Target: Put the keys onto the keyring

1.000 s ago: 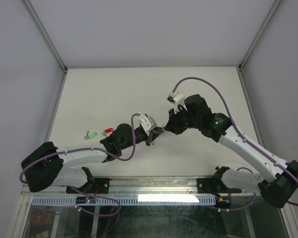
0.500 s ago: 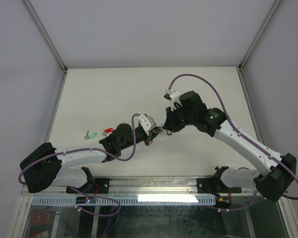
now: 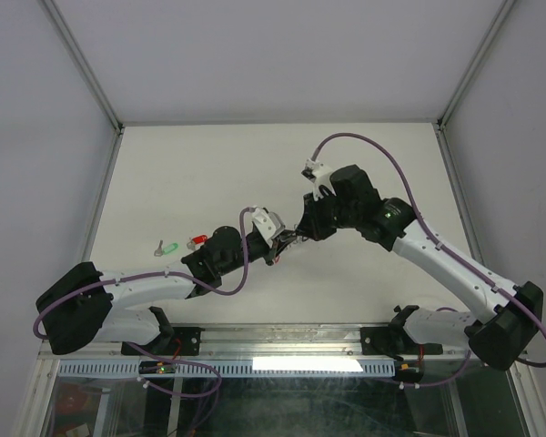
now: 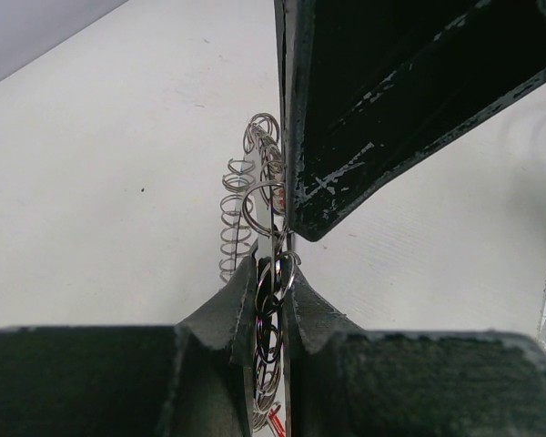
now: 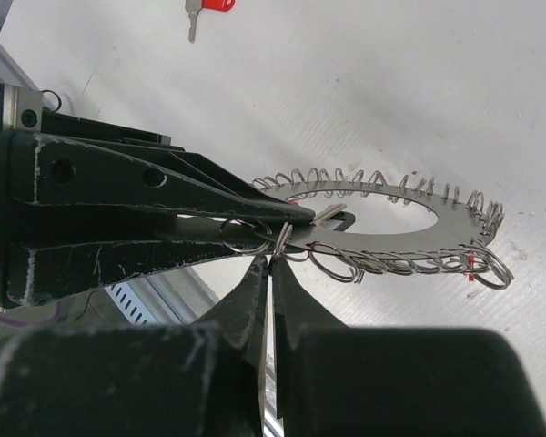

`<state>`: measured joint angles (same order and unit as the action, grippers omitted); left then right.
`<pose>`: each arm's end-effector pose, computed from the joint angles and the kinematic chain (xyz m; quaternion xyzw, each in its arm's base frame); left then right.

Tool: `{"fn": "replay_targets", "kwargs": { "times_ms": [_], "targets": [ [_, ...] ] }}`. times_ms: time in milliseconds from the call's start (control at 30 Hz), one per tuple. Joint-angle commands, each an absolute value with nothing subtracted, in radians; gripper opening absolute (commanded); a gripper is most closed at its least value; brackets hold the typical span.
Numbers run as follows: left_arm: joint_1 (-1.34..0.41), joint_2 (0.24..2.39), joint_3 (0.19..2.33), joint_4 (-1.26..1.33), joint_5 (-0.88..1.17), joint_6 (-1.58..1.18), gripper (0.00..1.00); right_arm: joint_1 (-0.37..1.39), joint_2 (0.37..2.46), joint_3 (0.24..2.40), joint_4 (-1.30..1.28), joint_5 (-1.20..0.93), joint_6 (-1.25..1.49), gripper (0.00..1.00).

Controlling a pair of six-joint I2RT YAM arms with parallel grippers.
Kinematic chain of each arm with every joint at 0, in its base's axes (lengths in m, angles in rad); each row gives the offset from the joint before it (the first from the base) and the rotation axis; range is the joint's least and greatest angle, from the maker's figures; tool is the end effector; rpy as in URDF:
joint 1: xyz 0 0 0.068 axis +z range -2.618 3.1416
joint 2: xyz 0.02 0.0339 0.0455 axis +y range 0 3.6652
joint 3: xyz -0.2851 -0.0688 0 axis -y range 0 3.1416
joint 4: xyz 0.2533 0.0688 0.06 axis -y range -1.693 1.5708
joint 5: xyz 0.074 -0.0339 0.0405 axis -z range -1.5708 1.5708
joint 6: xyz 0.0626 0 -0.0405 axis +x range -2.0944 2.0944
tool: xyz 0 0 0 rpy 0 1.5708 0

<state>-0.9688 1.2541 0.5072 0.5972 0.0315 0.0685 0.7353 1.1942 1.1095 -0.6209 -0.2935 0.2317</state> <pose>0.1642 -0.2425 0.2360 0.3846 0.6531 -0.2945 0.5820 0.1915 0.1976 0.3301 -0.2831 0.8545 0.3103 0.3055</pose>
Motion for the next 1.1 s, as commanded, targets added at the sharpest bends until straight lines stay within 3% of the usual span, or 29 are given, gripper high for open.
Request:
{"fn": "replay_targets", "kwargs": {
  "times_ms": [0,767,1067],
  "targets": [
    [-0.968,1.242,0.523,0.594,0.023,0.080,0.00,0.739,1.135,1.129,-0.498,-0.284,0.242,0.00],
    [-0.978,1.275,0.541,0.617,0.083,0.068,0.00,0.742,1.081,0.954,-0.261,-0.186,0.193,0.00],
    [-0.977,1.275,0.557,0.560,0.015,0.082,0.00,0.746,1.134,1.014,-0.392,-0.218,0.178,0.00]
  ]
}}
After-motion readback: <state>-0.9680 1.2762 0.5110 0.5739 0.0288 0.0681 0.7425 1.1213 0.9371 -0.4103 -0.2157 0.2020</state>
